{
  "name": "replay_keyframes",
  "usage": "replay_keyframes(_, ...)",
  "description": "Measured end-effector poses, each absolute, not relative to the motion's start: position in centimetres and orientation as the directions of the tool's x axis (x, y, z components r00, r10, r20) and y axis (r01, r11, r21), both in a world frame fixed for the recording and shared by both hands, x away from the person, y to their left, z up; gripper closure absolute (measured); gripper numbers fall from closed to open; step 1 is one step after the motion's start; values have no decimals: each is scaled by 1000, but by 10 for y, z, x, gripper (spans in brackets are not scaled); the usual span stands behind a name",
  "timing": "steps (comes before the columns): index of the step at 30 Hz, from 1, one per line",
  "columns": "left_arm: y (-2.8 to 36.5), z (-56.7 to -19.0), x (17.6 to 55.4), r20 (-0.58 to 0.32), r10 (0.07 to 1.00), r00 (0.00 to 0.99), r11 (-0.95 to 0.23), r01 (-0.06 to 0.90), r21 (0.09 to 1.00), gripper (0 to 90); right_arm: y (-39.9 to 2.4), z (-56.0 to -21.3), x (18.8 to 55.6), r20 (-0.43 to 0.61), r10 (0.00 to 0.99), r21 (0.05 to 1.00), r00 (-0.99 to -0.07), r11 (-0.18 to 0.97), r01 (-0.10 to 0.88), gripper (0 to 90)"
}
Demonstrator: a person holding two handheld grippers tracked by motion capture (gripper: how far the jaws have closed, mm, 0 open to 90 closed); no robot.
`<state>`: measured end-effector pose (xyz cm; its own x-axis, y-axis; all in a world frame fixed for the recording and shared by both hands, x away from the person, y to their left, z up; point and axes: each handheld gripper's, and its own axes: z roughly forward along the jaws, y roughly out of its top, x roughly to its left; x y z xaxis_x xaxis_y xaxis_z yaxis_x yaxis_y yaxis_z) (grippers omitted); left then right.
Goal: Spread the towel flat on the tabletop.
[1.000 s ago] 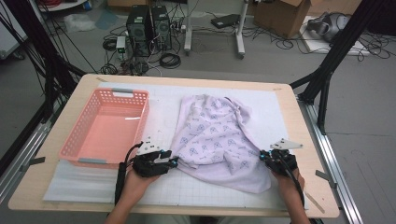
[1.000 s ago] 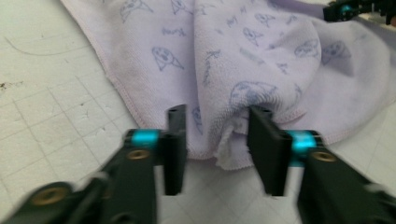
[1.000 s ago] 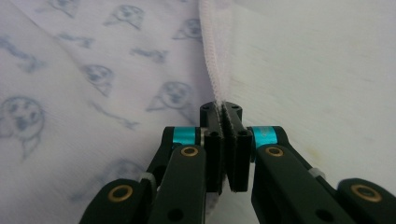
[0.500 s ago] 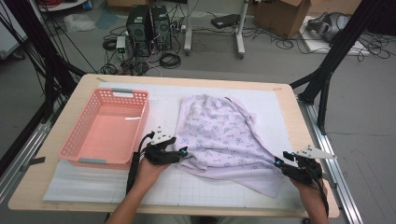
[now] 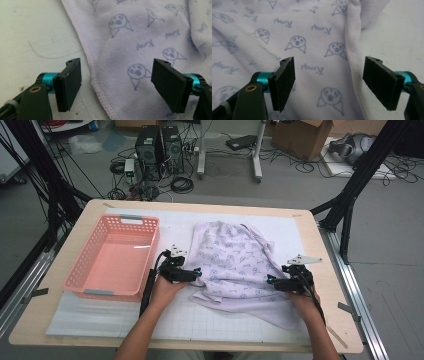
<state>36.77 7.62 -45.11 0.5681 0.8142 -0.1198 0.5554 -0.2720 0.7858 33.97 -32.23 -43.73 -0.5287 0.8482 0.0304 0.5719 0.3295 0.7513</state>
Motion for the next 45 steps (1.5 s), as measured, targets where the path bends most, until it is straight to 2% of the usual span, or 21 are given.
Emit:
replay_keyframes(2,74,-451,368,-102,806,583,-297,547,783,248,-318,-441,345,-1,845,728,-535,367,579,252)
replay_keyframes(4,72,-450,365,-59,785,617,-348,518,782,306,-316,-446,348,-9,843,703,-537,387,596,265)
replay_keyframes(5,71,-450,363,-20,758,652,-393,481,784,407,-317,-446,349,5,848,710,-530,370,600,303)
replay_keyframes(6,70,-449,362,-27,731,682,-407,467,785,556,-317,-445,349,8,850,711,-527,365,601,343)
replay_keyframes(7,68,-448,360,-5,710,705,-436,444,783,693,-318,-445,348,8,851,712,-525,365,601,400)
replay_keyframes(8,64,-448,358,18,695,718,-458,424,781,787,-318,-444,348,8,846,712,-533,369,597,481)
replay_keyframes(9,62,-447,356,34,697,716,-468,418,778,833,-318,-443,347,9,834,711,-552,382,590,590)
replay_keyframes(11,63,-447,358,9,704,710,-451,437,778,854,-314,-441,345,12,801,708,-598,416,571,816)
replay_keyframes(12,63,-446,359,37,717,696,-455,427,781,860,-311,-441,344,-14,798,702,-603,437,562,829)
replay_keyframes(13,65,-445,359,58,739,671,-438,414,798,864,-310,-440,345,-29,792,700,-610,452,554,837)
replay_keyframes(16,71,-438,369,25,801,599,-332,409,850,867,-315,-439,351,-18,807,724,-590,418,549,841)
replay_keyframes(21,70,-426,390,63,822,566,-324,373,869,867,-322,-430,368,3,863,797,-504,303,523,841)
replay_keyframes(31,69,-420,425,73,888,455,-249,340,907,867,-305,-415,401,-103,917,852,-386,282,442,840)
replay_keyframes(32,71,-421,427,58,896,440,-225,337,914,867,-305,-414,402,-113,926,857,-360,274,437,841)
replay_keyframes(34,74,-424,430,-41,900,434,-141,378,915,865,-307,-412,406,-107,946,872,-307,237,428,840)
replay_keyframes(36,69,-428,428,-46,877,477,-169,398,902,846,-311,-413,408,-71,958,882,-277,190,432,837)
replay_keyframes(37,66,-429,427,-52,866,497,-178,404,897,798,-312,-414,409,-50,958,878,-283,177,446,827)
replay_keyframes(39,64,-427,425,-107,851,515,-148,430,890,598,-312,-416,409,-61,952,861,-299,202,467,754)
replay_keyframes(40,63,-425,423,-118,847,518,-143,436,889,536,-312,-416,408,-53,953,860,-299,196,471,717)
replay_keyframes(42,62,-420,418,-110,840,531,-156,431,889,458,-315,-415,404,-33,952,867,-304,179,466,638)
replay_keyframes(45,62,-416,403,-112,822,558,-156,410,899,412,-318,-412,395,-23,945,864,-326,182,469,581)
